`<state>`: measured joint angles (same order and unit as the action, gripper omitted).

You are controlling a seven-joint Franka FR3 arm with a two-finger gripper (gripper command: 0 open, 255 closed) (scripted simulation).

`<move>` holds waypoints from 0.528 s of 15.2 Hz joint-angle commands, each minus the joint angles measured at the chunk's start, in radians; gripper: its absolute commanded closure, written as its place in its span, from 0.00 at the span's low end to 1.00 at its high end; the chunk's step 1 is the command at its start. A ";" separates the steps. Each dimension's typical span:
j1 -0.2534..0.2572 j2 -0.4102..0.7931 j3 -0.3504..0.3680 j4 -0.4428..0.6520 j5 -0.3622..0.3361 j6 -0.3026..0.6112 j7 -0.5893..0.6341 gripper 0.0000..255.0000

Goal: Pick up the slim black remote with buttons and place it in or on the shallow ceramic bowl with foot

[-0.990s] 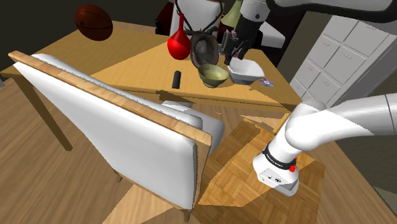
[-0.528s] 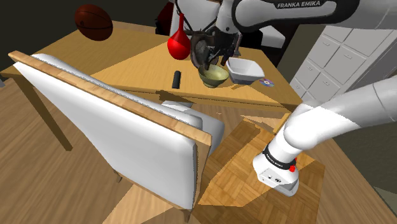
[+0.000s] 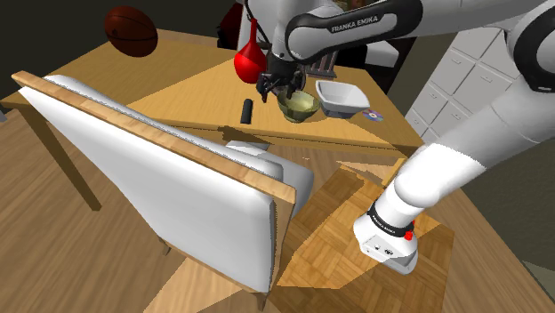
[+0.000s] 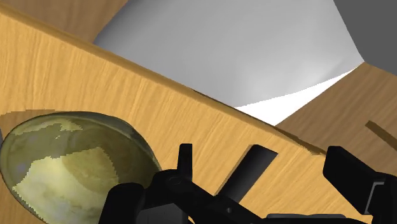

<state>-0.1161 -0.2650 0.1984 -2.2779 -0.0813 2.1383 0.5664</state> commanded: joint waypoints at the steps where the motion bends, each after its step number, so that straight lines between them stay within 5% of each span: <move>1: -0.016 0.087 0.014 0.053 -0.030 0.032 0.067 0.00; 8: -0.039 0.361 0.018 0.240 -0.149 0.104 0.283 0.00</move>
<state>-0.1537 0.0504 0.2187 -2.0765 -0.2112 2.2378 0.8176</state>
